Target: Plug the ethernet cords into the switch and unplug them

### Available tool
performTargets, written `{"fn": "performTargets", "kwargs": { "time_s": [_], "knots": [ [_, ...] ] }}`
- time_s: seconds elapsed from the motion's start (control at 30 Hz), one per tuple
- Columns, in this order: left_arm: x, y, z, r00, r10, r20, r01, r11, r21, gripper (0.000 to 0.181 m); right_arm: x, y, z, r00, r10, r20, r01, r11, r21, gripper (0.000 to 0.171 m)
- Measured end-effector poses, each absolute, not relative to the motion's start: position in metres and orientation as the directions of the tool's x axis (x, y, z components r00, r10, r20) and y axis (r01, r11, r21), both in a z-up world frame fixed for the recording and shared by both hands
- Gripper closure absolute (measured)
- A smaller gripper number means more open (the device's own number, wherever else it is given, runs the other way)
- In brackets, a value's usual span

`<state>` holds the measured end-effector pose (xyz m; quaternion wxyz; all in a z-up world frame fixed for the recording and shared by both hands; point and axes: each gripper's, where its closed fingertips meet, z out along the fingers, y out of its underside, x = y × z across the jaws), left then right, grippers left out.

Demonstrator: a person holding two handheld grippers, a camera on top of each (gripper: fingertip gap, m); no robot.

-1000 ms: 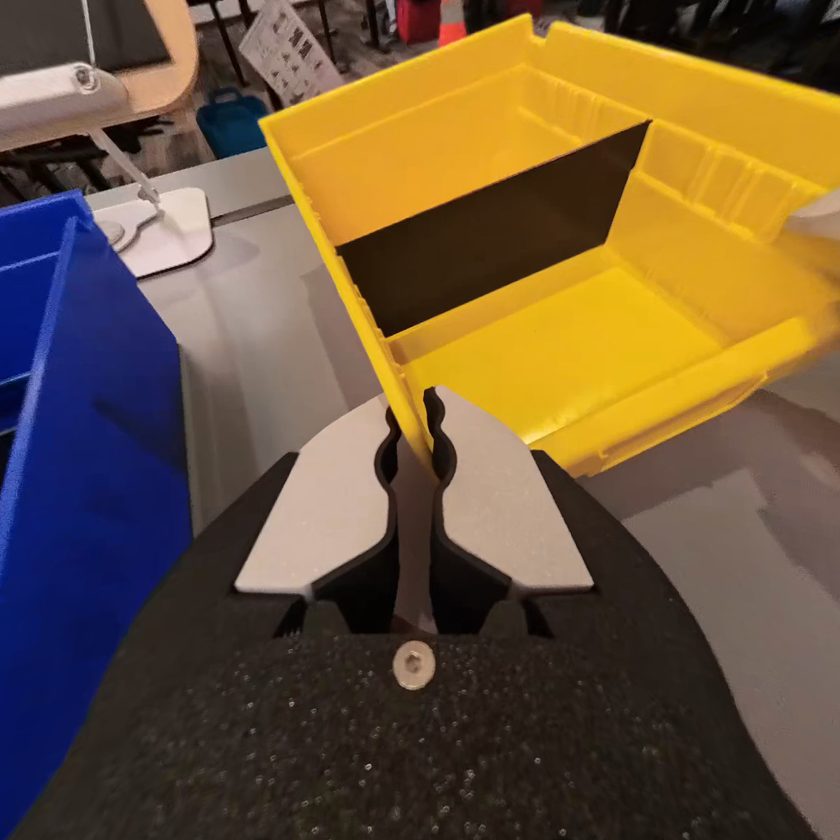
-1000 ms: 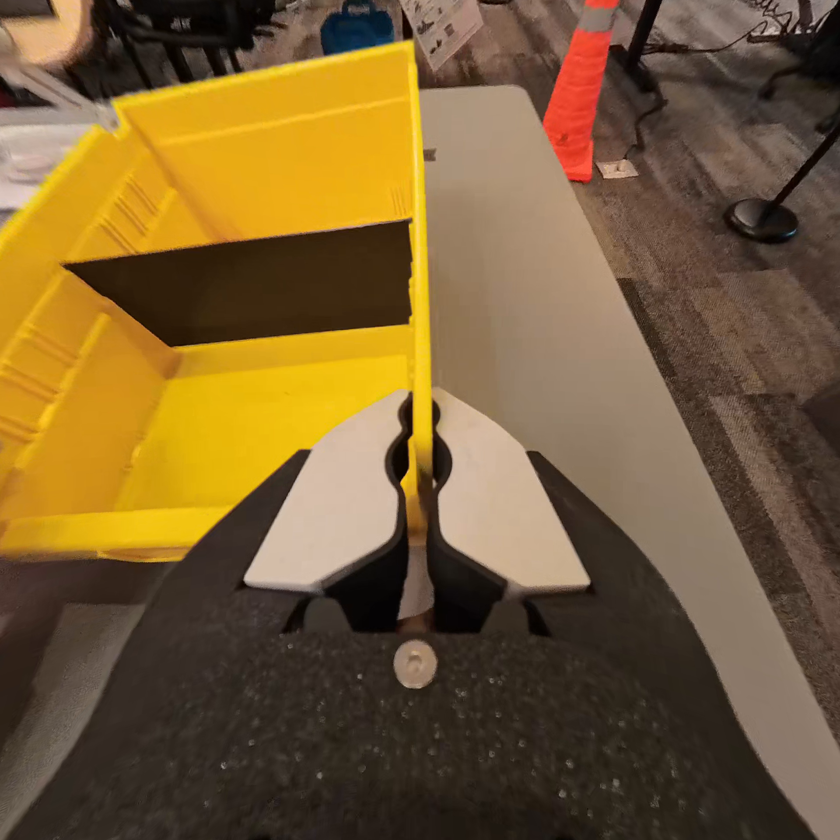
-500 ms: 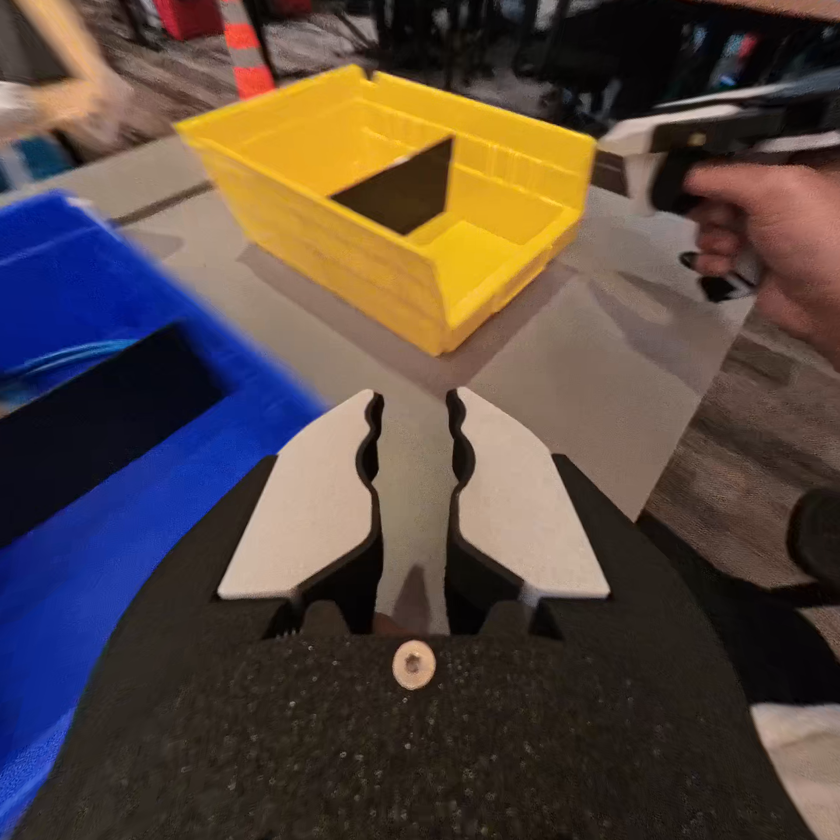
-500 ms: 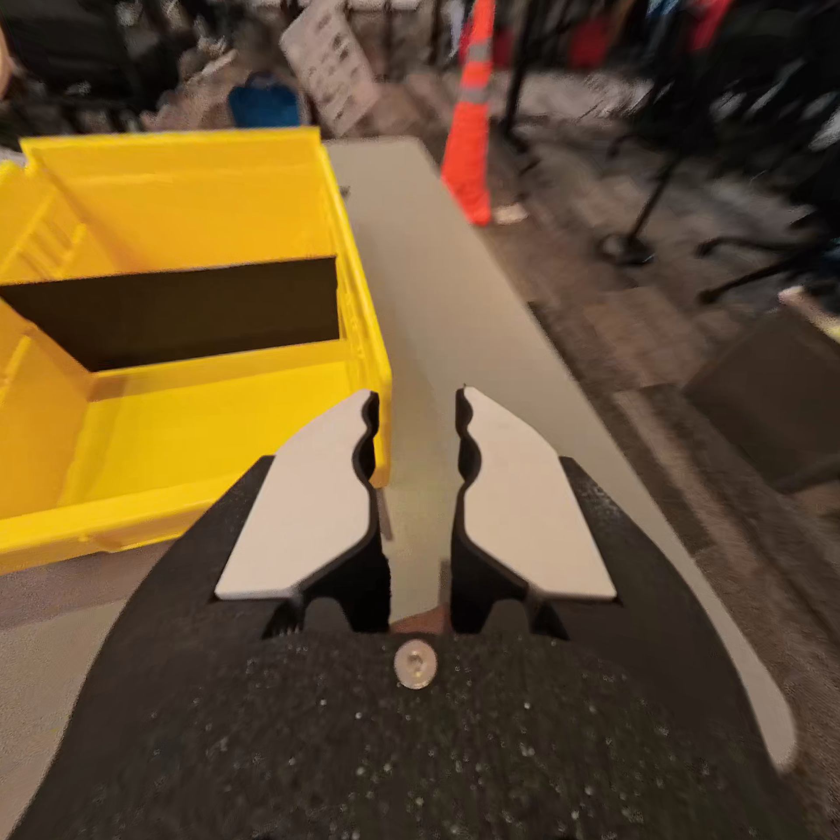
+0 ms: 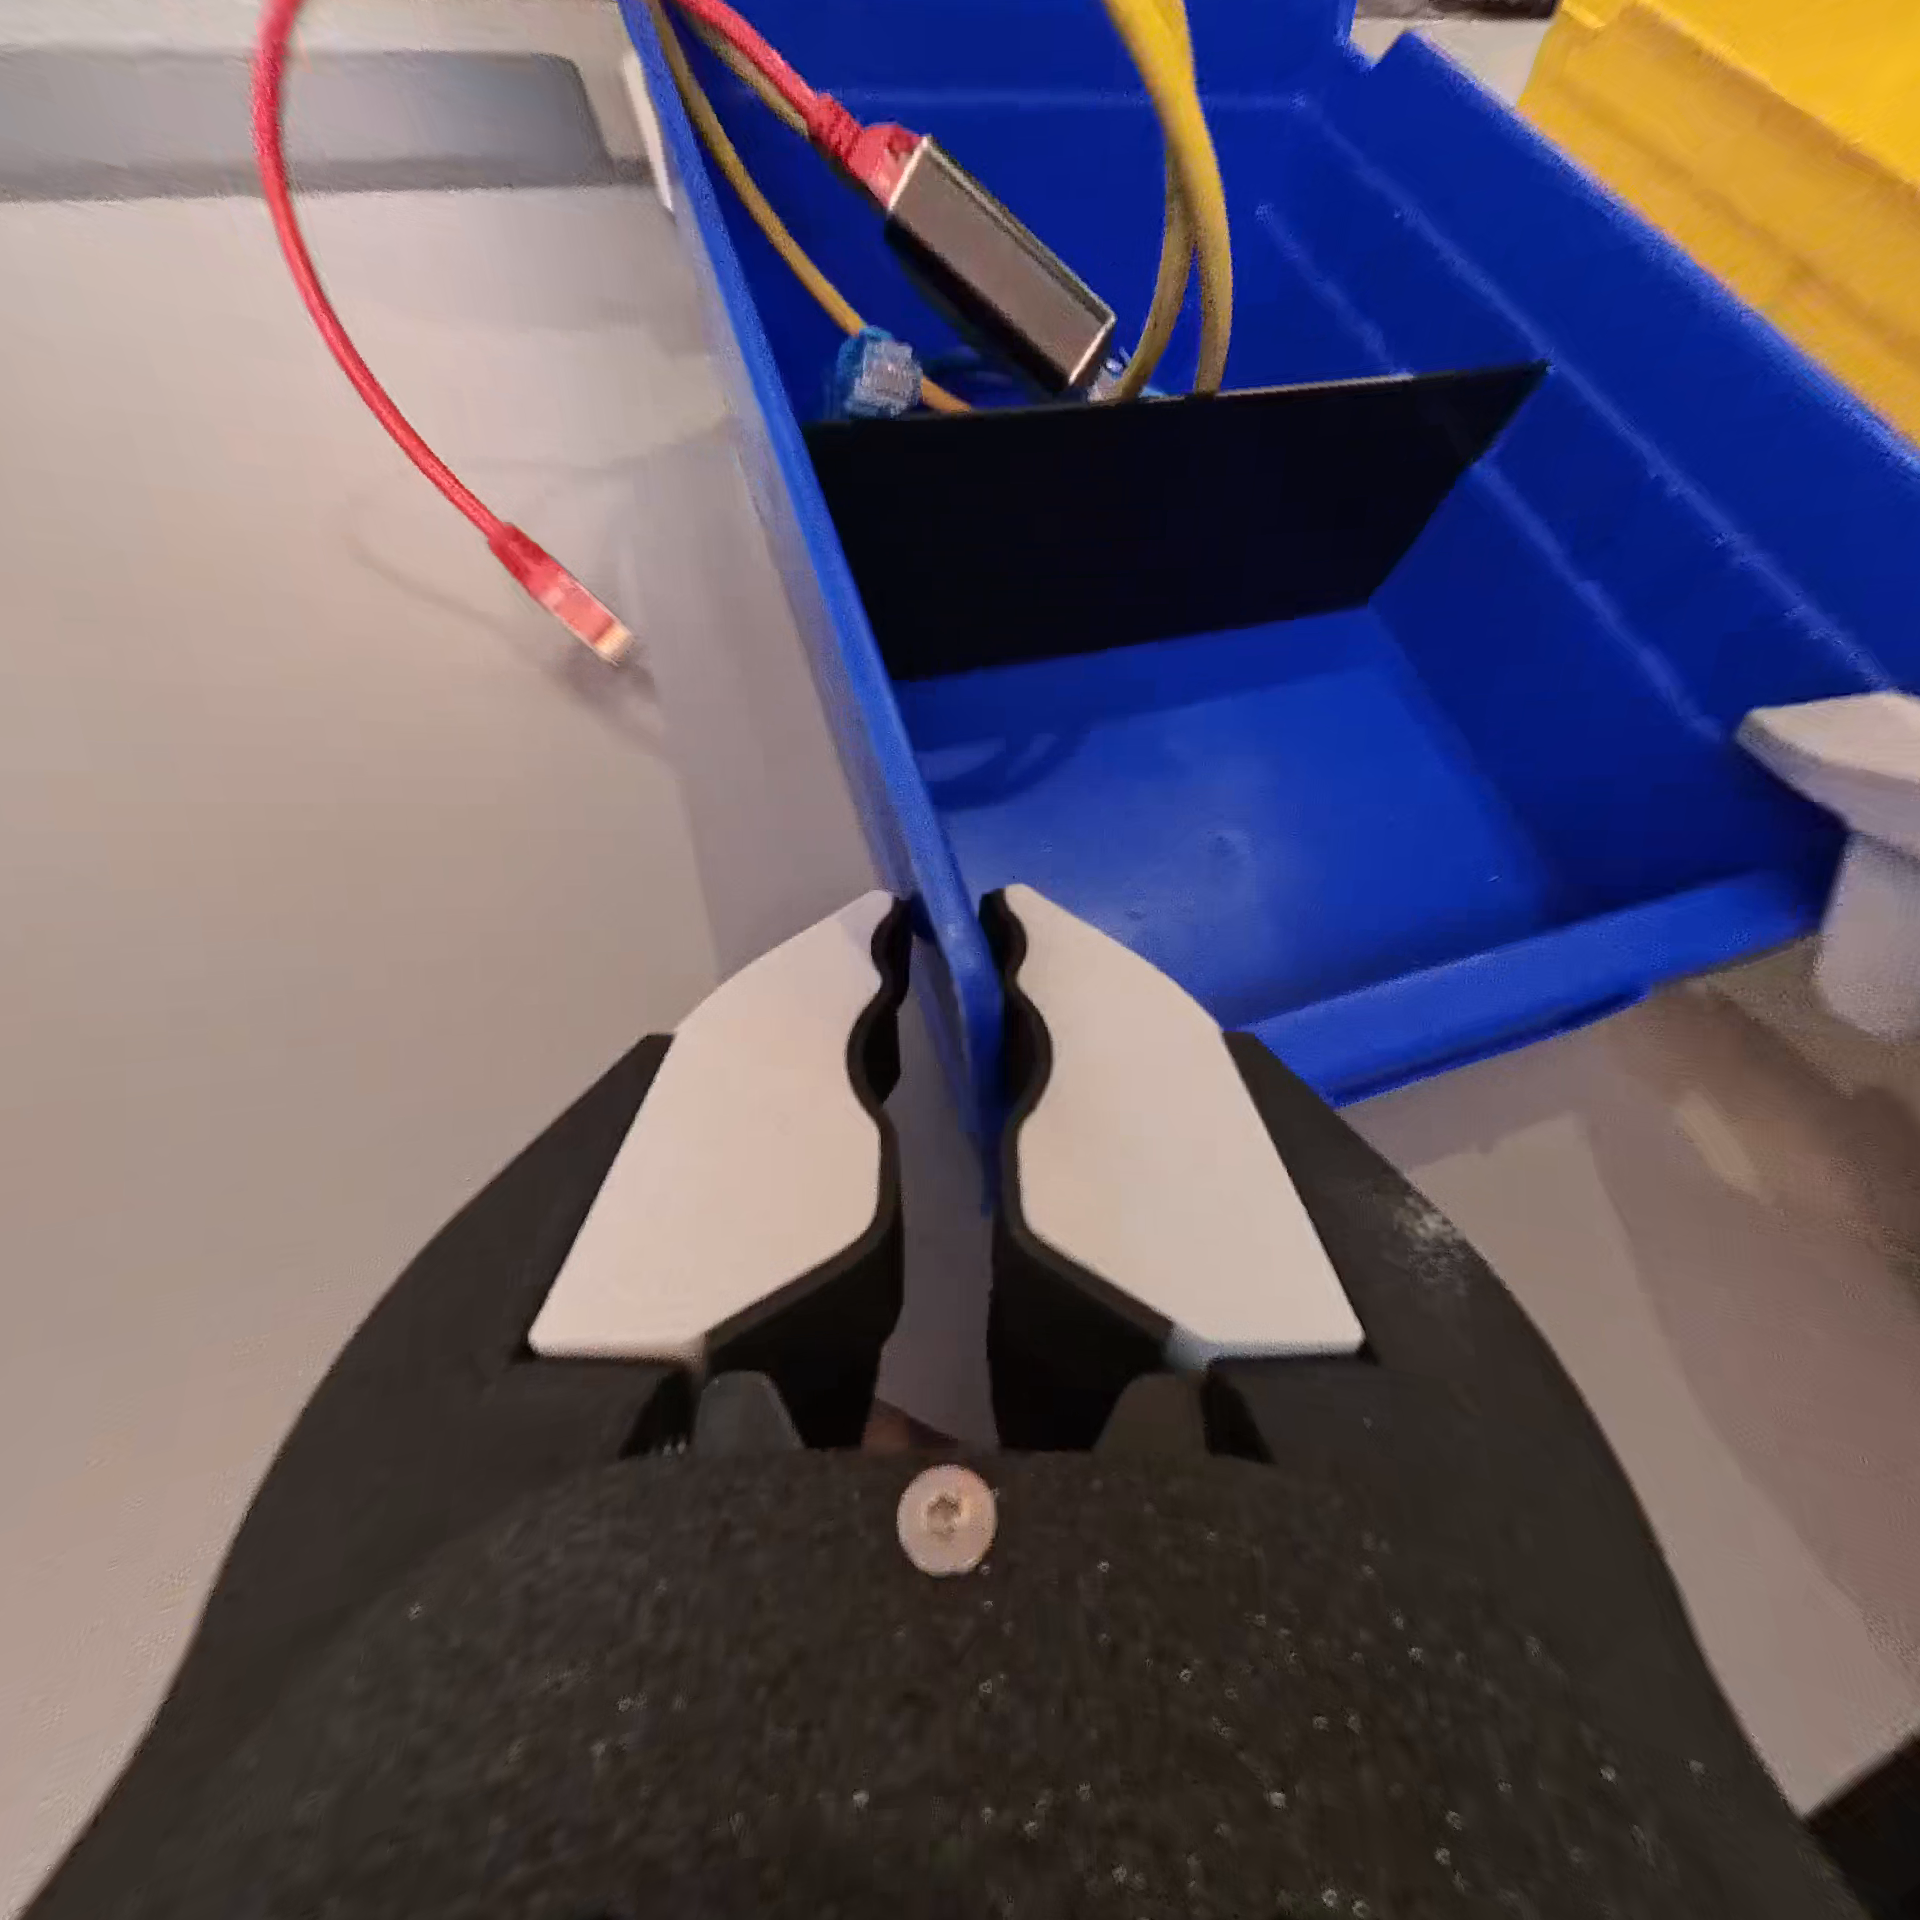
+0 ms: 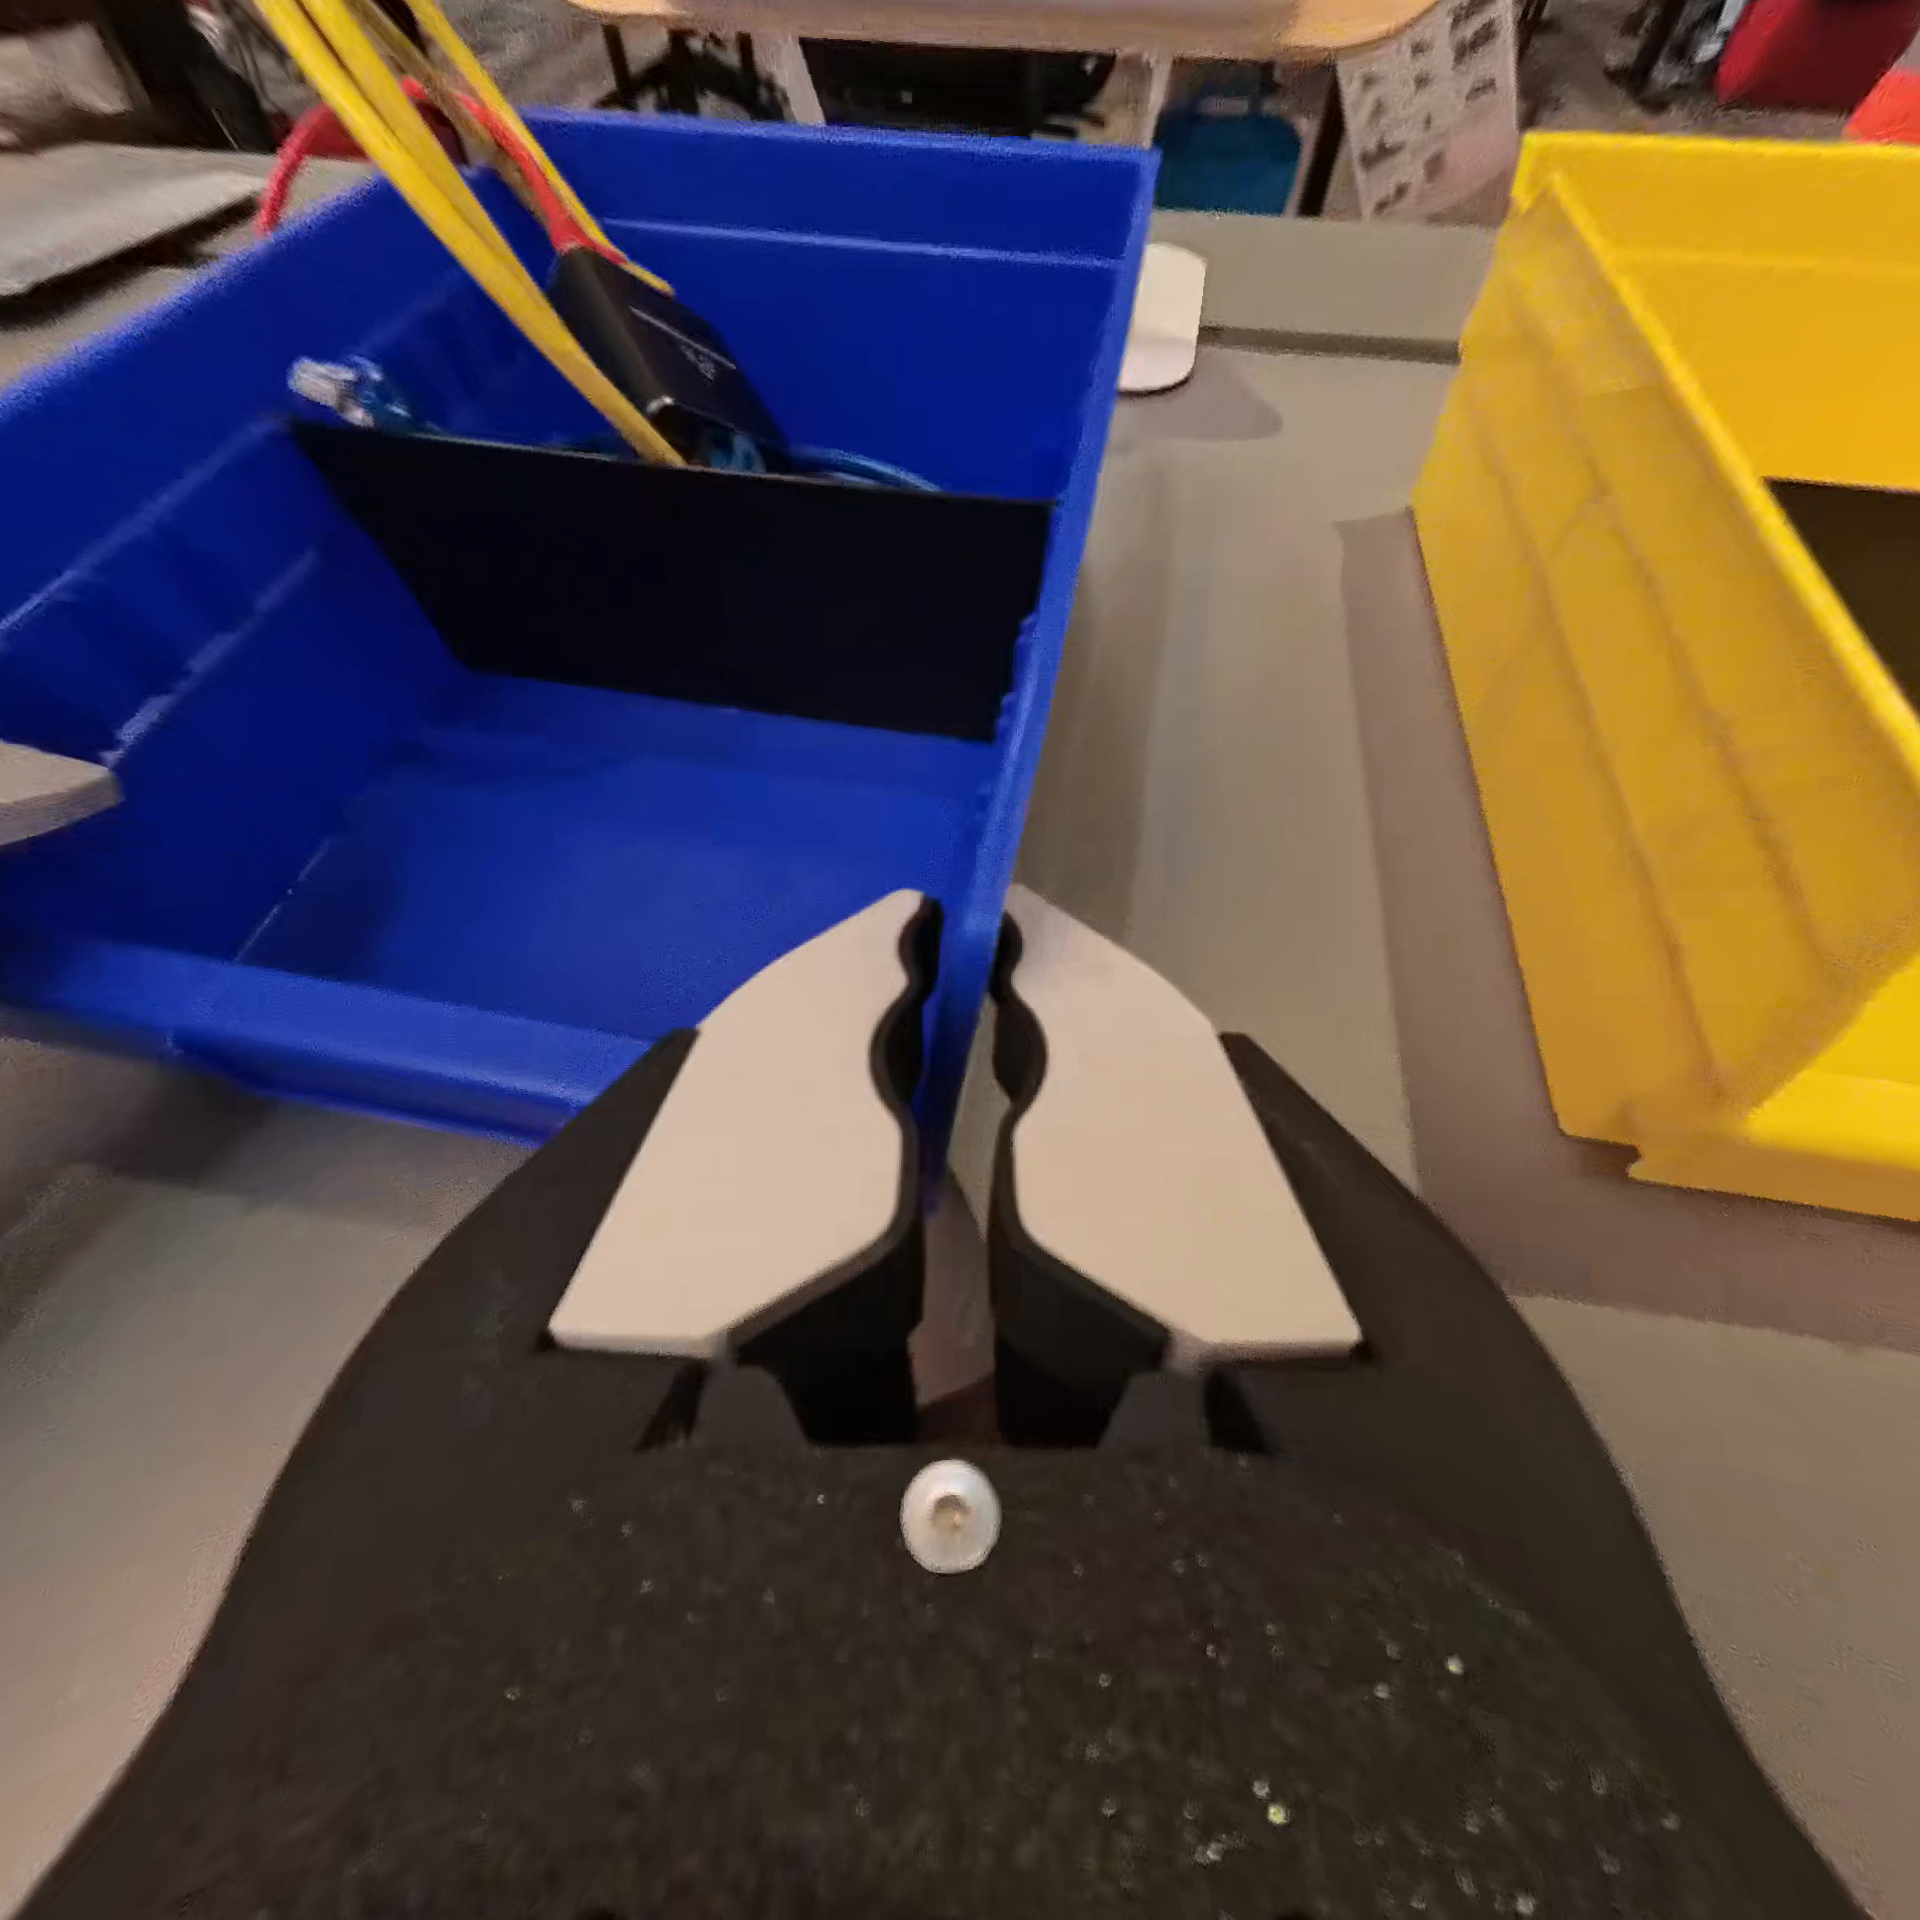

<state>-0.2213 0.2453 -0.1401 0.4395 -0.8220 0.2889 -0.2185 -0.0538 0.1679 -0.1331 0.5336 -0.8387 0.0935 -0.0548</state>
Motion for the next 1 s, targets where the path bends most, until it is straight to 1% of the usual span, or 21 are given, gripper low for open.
{"fn": "performTargets", "kwargs": {
  "time_s": [0.1,0.17,0.33,0.47,0.6,0.7,0.77,0.8,0.9,0.97,1.0],
  "knots": [
    [-0.240,0.252,-0.128,0.771,-0.635,-0.053,-0.344,-0.345,-0.873,0.177,-0.066,0.173,-0.126,0.969,-0.245,0.008,-0.103,-0.436,-0.894,0.167],
    [-0.261,0.258,-0.120,0.788,-0.611,-0.068,-0.330,-0.327,-0.886,0.177,-0.085,0.180,-0.120,0.969,-0.247,-0.003,-0.109,-0.416,-0.903,0.168],
    [-0.335,0.292,-0.096,0.845,-0.510,-0.159,-0.327,-0.258,-0.909,0.177,-0.154,0.217,-0.095,0.982,-0.186,0.041,-0.024,-0.335,-0.942,0.166],
    [-0.388,0.323,-0.099,0.878,-0.466,-0.114,-0.278,-0.302,-0.912,0.177,-0.206,0.255,-0.087,0.987,-0.150,0.058,0.006,-0.328,-0.945,0.166],
    [-0.432,0.343,-0.116,0.903,-0.423,-0.068,-0.242,-0.373,-0.896,0.177,-0.247,0.283,-0.102,0.994,-0.078,0.079,0.044,-0.379,-0.924,0.165],
    [-0.447,0.350,-0.130,0.908,-0.418,-0.025,-0.223,-0.432,-0.874,0.178,-0.266,0.286,-0.118,0.995,-0.057,0.077,0.045,-0.428,-0.903,0.163],
    [-0.450,0.354,-0.131,0.899,-0.438,-0.005,-0.209,-0.420,-0.883,0.178,-0.273,0.281,-0.130,0.999,-0.019,0.028,0.016,-0.451,-0.892,0.161],
    [-0.450,0.354,-0.131,0.892,-0.453,0.008,-0.202,-0.413,-0.888,0.178,-0.275,0.279,-0.130,1.000,0.012,0.023,0.026,-0.424,-0.905,0.160],
    [-0.450,0.352,-0.130,0.882,-0.469,0.038,-0.168,-0.390,-0.905,0.178,-0.279,0.247,-0.119,0.983,0.179,0.034,0.109,-0.426,-0.898,0.159],
    [-0.451,0.350,-0.130,0.884,-0.467,0.028,-0.169,-0.373,-0.912,0.178,-0.258,0.218,-0.095,0.971,0.233,0.059,0.145,-0.369,-0.918,0.148],
    [-0.452,0.350,-0.130,0.886,-0.463,0.022,-0.173,-0.375,-0.911,0.178,-0.237,0.206,-0.080,0.970,0.224,0.097,0.168,-0.320,-0.932,0.142]
  ]
}}
